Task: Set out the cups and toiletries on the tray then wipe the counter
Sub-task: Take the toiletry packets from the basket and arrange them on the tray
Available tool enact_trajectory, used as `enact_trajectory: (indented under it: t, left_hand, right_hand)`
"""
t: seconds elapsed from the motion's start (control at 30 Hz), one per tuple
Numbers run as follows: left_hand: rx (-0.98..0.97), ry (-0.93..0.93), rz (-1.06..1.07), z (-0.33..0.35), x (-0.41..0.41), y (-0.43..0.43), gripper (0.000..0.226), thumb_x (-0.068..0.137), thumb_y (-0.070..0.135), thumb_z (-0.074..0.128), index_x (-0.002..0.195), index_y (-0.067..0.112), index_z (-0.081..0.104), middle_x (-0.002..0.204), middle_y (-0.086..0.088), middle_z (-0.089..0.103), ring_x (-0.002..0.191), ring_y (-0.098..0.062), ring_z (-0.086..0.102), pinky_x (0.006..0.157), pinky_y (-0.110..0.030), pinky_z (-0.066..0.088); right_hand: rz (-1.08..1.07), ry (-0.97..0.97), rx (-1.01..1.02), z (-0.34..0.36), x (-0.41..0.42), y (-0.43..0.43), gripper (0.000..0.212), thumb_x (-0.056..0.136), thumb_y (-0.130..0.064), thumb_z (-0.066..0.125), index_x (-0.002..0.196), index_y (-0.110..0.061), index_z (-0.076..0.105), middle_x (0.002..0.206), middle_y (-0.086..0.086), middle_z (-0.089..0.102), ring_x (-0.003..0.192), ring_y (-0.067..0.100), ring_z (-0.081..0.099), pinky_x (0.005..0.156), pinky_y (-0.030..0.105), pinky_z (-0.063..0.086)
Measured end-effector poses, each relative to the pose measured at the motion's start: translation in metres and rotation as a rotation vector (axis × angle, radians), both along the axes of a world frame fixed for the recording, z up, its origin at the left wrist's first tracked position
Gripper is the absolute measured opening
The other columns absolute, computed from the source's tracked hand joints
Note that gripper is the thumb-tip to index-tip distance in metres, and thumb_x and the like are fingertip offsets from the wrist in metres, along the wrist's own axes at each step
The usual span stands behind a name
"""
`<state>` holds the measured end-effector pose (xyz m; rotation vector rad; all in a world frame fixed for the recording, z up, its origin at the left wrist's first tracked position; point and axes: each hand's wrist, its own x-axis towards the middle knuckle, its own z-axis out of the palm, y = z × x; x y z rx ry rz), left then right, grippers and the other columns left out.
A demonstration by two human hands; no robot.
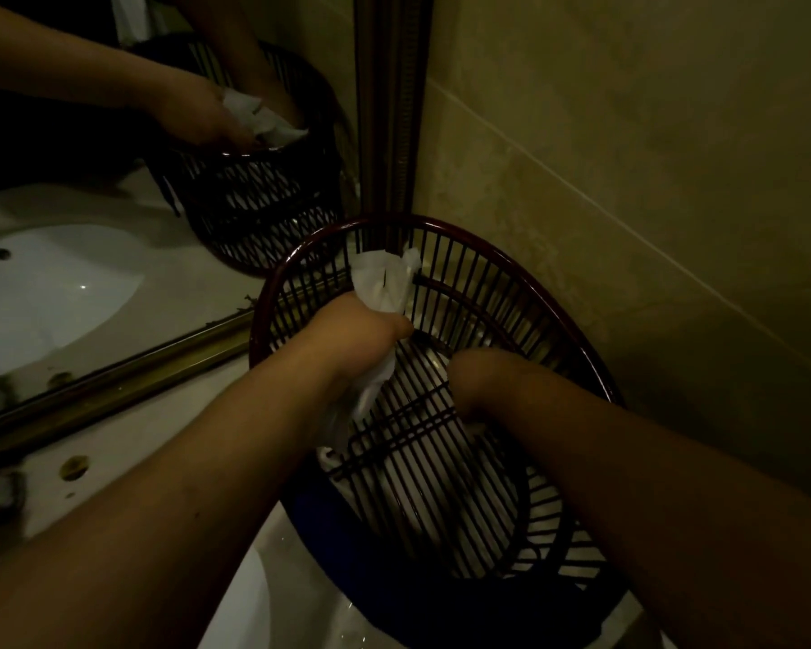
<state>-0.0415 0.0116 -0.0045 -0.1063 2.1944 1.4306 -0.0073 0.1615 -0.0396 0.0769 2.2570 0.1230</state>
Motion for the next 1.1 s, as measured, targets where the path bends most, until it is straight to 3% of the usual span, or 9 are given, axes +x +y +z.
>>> enact_trajectory:
  t: [0.17,0.27,0.33,0.47,0.57,0.73,0.9,0.97,1.1]
  left_hand:
    - [0.127,-0.055,0.080,0.018,0.009,-0.005,0.018,0.088,0.021,0.073,0.099,0.008,0.069,0.091,-0.010,0.071,0.079,-0.023,0.067,0.062,-0.028,0.050]
    - [0.275,-0.060,0.168,0.033,0.012,-0.012,0.018,0.080,0.019,0.077,0.092,0.006,0.072,0.087,-0.011,0.075,0.080,-0.026,0.070,0.063,-0.031,0.055]
    - [0.333,-0.034,0.215,0.046,0.013,-0.017,0.029,0.076,0.021,0.078,0.097,0.002,0.073,0.081,-0.009,0.072,0.076,-0.024,0.069,0.054,-0.027,0.055]
    - [0.366,0.003,0.261,0.059,0.016,-0.028,0.041,0.081,0.029,0.073,0.113,0.003,0.068,0.091,-0.013,0.072,0.077,-0.024,0.070,0.051,-0.025,0.053]
    - [0.384,0.006,0.276,0.064,0.023,-0.039,0.035,0.087,0.029,0.071,0.114,0.005,0.067,0.094,-0.014,0.075,0.078,-0.023,0.073,0.052,-0.025,0.055]
    - [0.470,0.004,0.327,0.074,0.039,-0.083,0.039,0.091,0.028,0.069,0.124,0.006,0.067,0.108,-0.019,0.077,0.099,-0.034,0.074,0.080,-0.041,0.062]
    - [0.542,0.076,0.505,0.094,0.063,-0.169,0.044,0.090,0.032,0.069,0.126,0.008,0.063,0.105,-0.018,0.076,0.095,-0.034,0.074,0.084,-0.052,0.062]
    - [0.509,0.133,0.558,0.103,0.074,-0.201,0.053,0.083,0.037,0.072,0.126,0.008,0.064,0.105,-0.018,0.075,0.098,-0.036,0.072,0.090,-0.056,0.058]
    - [0.425,0.264,0.631,0.115,0.121,-0.311,0.063,0.070,0.043,0.073,0.124,0.011,0.065,0.103,-0.016,0.074,0.096,-0.035,0.070,0.087,-0.052,0.059]
  right_hand:
    - [-0.419,0.472,-0.631,0.044,-0.001,0.000,0.019,0.084,-0.011,0.079,0.096,-0.020,0.066,0.097,0.005,0.071,0.085,0.020,0.069,0.064,0.029,0.053]
    - [-0.752,0.637,-1.116,0.072,0.009,-0.007,0.017,0.087,-0.010,0.075,0.101,-0.019,0.076,0.090,0.004,0.080,0.082,0.017,0.077,0.061,0.020,0.058]
    - [-0.822,0.714,-1.245,0.082,0.015,-0.018,0.015,0.088,-0.009,0.074,0.101,-0.016,0.075,0.092,0.006,0.079,0.082,0.016,0.077,0.065,0.023,0.062]
    - [-0.846,0.833,-1.317,0.086,0.026,-0.039,0.013,0.088,-0.009,0.076,0.098,-0.015,0.071,0.095,0.017,0.074,0.081,0.023,0.074,0.077,0.039,0.065]
    - [-0.840,0.841,-1.389,0.087,0.031,-0.050,0.011,0.088,-0.012,0.078,0.097,-0.018,0.073,0.095,0.007,0.077,0.084,0.019,0.075,0.076,0.033,0.065]
    - [-0.710,0.873,-1.417,0.099,0.031,-0.085,0.018,0.091,-0.012,0.075,0.094,-0.029,0.078,0.093,-0.005,0.080,0.085,0.009,0.077,0.071,0.023,0.061]
    - [-0.538,0.821,-1.458,0.119,0.043,-0.173,0.023,0.090,-0.003,0.069,0.092,-0.026,0.074,0.077,-0.002,0.076,0.066,0.012,0.071,0.057,0.025,0.059]
    - [-0.495,0.813,-1.499,0.127,0.053,-0.208,0.023,0.091,-0.005,0.070,0.095,-0.027,0.074,0.087,0.006,0.077,0.075,0.020,0.074,0.064,0.032,0.062]
    - [-0.438,0.751,-1.581,0.141,0.085,-0.317,0.010,0.094,-0.014,0.071,0.099,-0.020,0.076,0.089,0.001,0.080,0.079,0.015,0.076,0.066,0.021,0.059]
